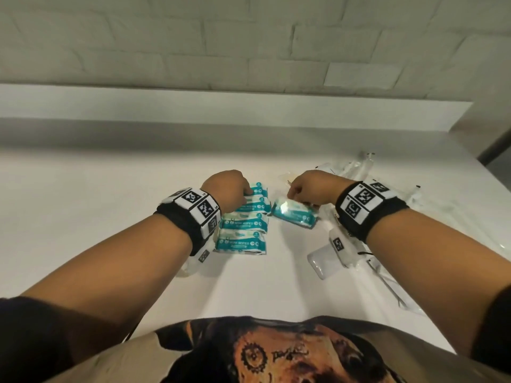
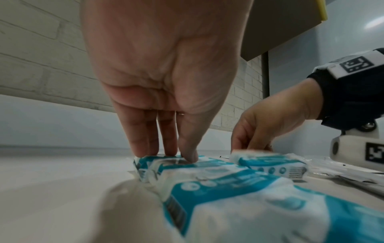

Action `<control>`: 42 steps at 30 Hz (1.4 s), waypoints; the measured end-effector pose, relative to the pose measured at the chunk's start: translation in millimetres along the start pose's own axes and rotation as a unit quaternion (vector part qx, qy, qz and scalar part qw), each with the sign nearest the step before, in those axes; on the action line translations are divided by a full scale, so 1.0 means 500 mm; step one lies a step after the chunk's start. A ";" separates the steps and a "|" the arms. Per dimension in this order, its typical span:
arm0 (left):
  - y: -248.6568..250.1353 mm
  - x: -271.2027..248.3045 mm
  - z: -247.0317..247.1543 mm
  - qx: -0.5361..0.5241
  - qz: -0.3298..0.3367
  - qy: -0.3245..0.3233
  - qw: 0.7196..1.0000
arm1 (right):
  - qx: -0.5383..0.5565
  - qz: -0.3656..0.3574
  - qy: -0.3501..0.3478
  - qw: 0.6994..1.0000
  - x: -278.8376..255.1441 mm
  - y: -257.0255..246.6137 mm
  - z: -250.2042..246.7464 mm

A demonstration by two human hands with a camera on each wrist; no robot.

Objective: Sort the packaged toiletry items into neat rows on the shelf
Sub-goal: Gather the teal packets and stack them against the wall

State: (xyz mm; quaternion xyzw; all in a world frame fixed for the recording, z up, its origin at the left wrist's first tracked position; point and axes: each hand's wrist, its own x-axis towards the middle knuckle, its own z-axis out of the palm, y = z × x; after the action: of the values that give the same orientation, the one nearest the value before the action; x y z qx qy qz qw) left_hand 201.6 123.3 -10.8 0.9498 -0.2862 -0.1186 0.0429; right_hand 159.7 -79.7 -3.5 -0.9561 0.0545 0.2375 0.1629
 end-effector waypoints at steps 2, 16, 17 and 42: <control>-0.001 0.001 0.001 0.001 -0.002 -0.002 1.000 | 0.007 0.025 0.027 0.999 0.006 0.007 0.000; -0.011 0.006 0.008 -0.020 0.001 0.004 1.000 | -0.041 -0.043 0.147 0.987 0.055 -0.064 -0.039; -0.011 0.005 0.008 -0.021 0.003 0.003 1.000 | -0.034 -0.058 0.168 0.983 0.072 -0.077 -0.038; 0.005 -0.053 0.027 0.119 0.034 -0.256 0.959 | -0.113 -0.158 0.032 0.980 0.133 -0.094 0.016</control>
State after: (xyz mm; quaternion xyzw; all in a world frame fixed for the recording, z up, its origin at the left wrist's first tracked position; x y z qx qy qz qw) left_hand 175.6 135.8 -18.1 0.8756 -0.3321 -0.3209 -0.1415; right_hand 223.2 -34.3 -28.2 -0.9719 -0.1197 0.1829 0.0872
